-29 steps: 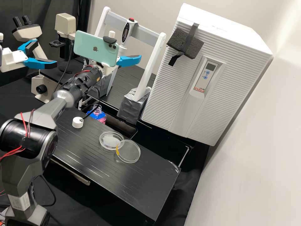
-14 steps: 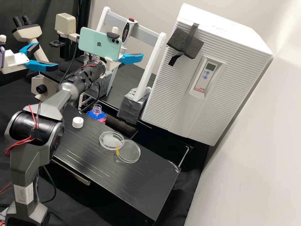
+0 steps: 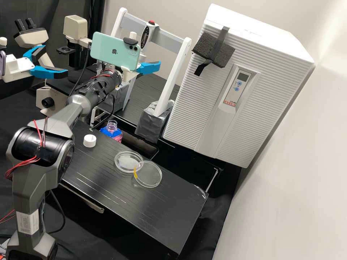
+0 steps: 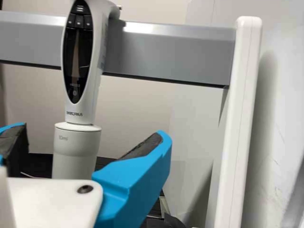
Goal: Use the pipette
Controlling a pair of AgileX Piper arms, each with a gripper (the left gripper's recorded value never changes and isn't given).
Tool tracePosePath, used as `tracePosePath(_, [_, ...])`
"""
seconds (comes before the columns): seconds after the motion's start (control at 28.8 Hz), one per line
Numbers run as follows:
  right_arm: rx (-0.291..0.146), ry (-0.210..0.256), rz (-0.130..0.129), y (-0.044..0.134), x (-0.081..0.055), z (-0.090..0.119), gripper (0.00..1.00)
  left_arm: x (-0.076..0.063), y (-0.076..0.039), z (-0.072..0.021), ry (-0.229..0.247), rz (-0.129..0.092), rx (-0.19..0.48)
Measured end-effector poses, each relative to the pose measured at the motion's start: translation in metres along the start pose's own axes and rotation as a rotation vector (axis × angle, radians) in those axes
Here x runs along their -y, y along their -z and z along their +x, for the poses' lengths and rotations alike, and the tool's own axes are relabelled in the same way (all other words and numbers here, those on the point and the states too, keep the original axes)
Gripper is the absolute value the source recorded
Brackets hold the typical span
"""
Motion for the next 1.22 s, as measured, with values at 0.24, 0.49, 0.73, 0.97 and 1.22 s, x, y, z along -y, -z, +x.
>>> tracePosePath(0.24, [0.003,0.0,-0.001,-0.0012,0.0003,0.0007,0.0,0.005,0.0013,0.0015,0.015,-0.002,-0.003])
tracePosePath(0.49, [0.024,0.022,0.02,-0.006,0.0077,0.0046,0.0,0.0057,0.0015,0.0017,0.017,-0.002,-0.004])
tracePosePath(0.73, [0.028,0.021,0.004,-0.006,0.0074,0.0053,0.0,0.0053,0.0015,0.002,0.016,-0.002,-0.004])
tracePosePath(0.97, [0.022,0.017,-0.006,-0.004,0.0055,0.006,0.0,0.0027,0.0011,0.0037,0.007,0.0,-0.001])
tracePosePath(1.22, [0.021,0.019,-0.005,-0.0036,0.0065,0.0087,0.0,-0.0002,0.0007,0.0057,-0.004,0.001,0.002])
